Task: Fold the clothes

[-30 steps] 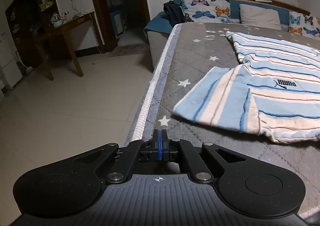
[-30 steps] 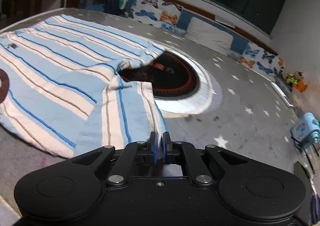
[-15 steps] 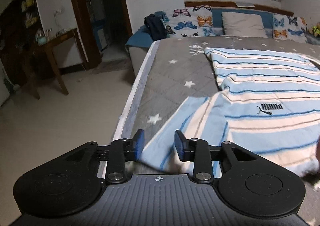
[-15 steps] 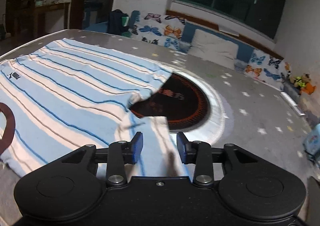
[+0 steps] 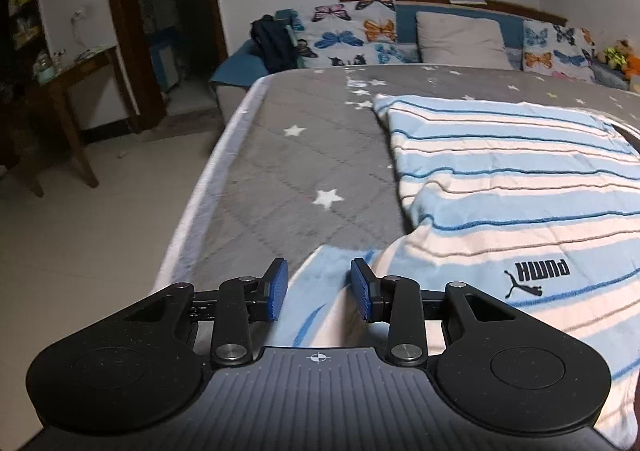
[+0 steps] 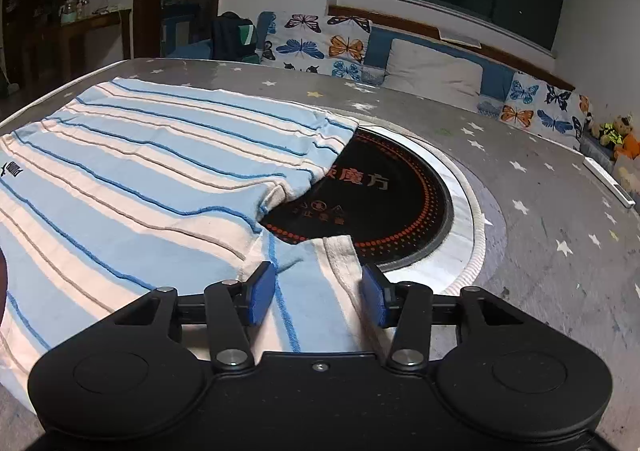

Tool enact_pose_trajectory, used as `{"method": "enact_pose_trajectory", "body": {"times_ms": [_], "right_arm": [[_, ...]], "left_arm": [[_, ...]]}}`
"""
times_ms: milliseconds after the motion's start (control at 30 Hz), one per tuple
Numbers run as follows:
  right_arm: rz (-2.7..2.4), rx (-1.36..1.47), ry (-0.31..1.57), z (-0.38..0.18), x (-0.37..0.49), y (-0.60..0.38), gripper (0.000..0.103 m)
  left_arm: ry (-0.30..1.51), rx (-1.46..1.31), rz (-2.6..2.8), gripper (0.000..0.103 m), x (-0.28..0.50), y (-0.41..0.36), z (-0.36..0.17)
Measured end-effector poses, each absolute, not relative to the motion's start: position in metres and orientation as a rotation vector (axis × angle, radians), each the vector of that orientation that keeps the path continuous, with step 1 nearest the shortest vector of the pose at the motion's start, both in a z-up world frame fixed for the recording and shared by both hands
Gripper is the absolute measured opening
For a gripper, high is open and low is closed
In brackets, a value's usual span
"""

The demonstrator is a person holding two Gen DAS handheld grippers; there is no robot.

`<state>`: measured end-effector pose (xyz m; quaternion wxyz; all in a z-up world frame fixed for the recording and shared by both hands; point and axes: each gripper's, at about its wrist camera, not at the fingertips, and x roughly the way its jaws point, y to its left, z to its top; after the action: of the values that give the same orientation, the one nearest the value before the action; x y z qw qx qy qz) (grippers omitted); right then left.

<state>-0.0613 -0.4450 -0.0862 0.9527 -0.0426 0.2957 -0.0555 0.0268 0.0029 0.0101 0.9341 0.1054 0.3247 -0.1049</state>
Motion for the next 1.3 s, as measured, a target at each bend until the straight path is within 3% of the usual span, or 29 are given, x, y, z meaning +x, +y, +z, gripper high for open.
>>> {"method": "enact_pose_trajectory", "body": {"times_ms": [67, 167, 467, 867, 933, 1000, 1067, 1300], "right_arm": [[-0.144, -0.094, 0.599, -0.087, -0.064, -0.449, 0.051], [-0.170, -0.062, 0.597, -0.088, -0.070, -0.459, 0.051], [-0.226, -0.026, 0.588, -0.089, -0.085, -0.471, 0.053], [-0.128, 0.041, 0.555, -0.082, -0.110, -0.456, 0.060], [-0.119, 0.058, 0.564, -0.082, -0.112, -0.457, 0.062], [-0.117, 0.069, 0.570, -0.083, -0.114, -0.458, 0.062], [-0.128, 0.073, 0.576, -0.085, -0.117, -0.460, 0.063], [-0.164, 0.135, 0.569, -0.091, -0.128, -0.468, 0.063]], "left_arm": [[0.658, 0.233, -0.220, 0.028, 0.029, -0.003, 0.008], [0.649, 0.279, -0.219, 0.009, 0.029, -0.012, 0.005], [0.653, 0.332, -0.127, 0.001, 0.022, -0.015, 0.000], [0.664, 0.206, -0.129, 0.004, 0.012, 0.011, 0.009], [0.653, 0.196, -0.137, 0.007, 0.002, 0.017, 0.012], [0.642, 0.200, -0.136, 0.025, -0.008, 0.021, 0.013], [0.632, 0.208, -0.140, 0.031, -0.017, 0.024, 0.013], [0.639, 0.201, -0.119, 0.033, -0.031, 0.034, 0.007]]}}
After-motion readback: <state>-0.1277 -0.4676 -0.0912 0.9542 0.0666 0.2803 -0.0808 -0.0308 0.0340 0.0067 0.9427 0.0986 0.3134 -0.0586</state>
